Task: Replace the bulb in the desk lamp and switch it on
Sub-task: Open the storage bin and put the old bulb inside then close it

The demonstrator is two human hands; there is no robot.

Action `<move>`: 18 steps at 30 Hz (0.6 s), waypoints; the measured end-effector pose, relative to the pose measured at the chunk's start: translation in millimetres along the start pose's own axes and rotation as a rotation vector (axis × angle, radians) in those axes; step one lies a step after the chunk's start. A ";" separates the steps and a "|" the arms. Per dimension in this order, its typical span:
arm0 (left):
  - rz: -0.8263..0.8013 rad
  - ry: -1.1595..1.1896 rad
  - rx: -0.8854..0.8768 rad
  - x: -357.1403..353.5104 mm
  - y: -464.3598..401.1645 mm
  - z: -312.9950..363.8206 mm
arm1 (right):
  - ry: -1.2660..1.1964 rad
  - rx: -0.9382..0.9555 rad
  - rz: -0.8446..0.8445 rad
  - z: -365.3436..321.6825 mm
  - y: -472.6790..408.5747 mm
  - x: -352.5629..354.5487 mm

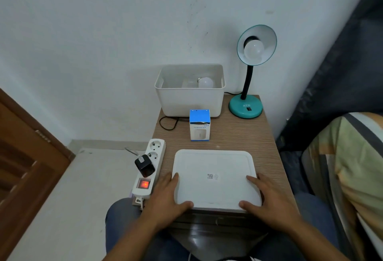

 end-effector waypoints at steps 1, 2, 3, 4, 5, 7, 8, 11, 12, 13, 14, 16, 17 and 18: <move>-0.001 -0.024 -0.006 -0.3 1.7 0.1 | 0.008 0.012 -0.007 -0.2 2.0 -2.6; -0.004 -0.044 -0.008 -1.0 2.5 0.2 | 0.012 0.022 -0.016 -0.9 3.3 -4.6; -0.007 -0.058 -0.007 -1.3 3.1 0.3 | 0.012 0.029 -0.026 -0.6 4.2 -6.6; -0.006 -0.065 -0.007 -1.5 3.4 0.4 | 0.010 0.030 -0.035 -0.6 4.8 -7.8; 0.001 -0.068 -0.012 -2.0 3.2 0.3 | 0.004 0.029 -0.037 0.0 5.1 -8.9; 0.033 -0.061 -0.023 -3.0 2.6 -0.1 | -0.019 0.023 -0.028 1.6 5.5 -10.9; 0.047 -0.052 -0.024 -3.2 2.9 -0.1 | -0.037 0.016 -0.025 2.0 5.8 -11.6; 0.066 -0.005 -0.025 -3.8 5.8 0.4 | -0.113 -0.005 -0.010 3.1 7.3 -11.7; 0.071 0.019 -0.026 -3.8 7.3 0.5 | -0.143 -0.012 -0.002 3.1 8.2 -10.6; 0.075 0.045 -0.026 -3.2 8.8 0.7 | -0.168 -0.018 0.010 3.4 9.2 -9.3; 0.080 0.073 -0.026 -1.9 10.1 1.4 | -0.188 -0.024 0.022 2.9 10.0 -6.9; 0.091 0.128 -0.023 2.9 11.5 3.8 | -0.214 -0.031 0.042 1.6 10.3 -1.0; 0.098 0.153 -0.024 6.4 11.7 6.1 | -0.221 -0.032 0.056 0.6 9.8 2.9; 0.107 0.173 -0.031 10.5 11.6 8.9 | -0.226 -0.032 0.070 -0.9 8.8 8.0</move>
Point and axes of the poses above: each hand's wrist, its own y-axis away from the middle knuckle, its own x-axis out of the back of the hand, z = x × y, the point moved 1 cm from there along -y, towards the middle knuckle, and after that the axes turned 12 degrees about x, right-handed, at the moved point
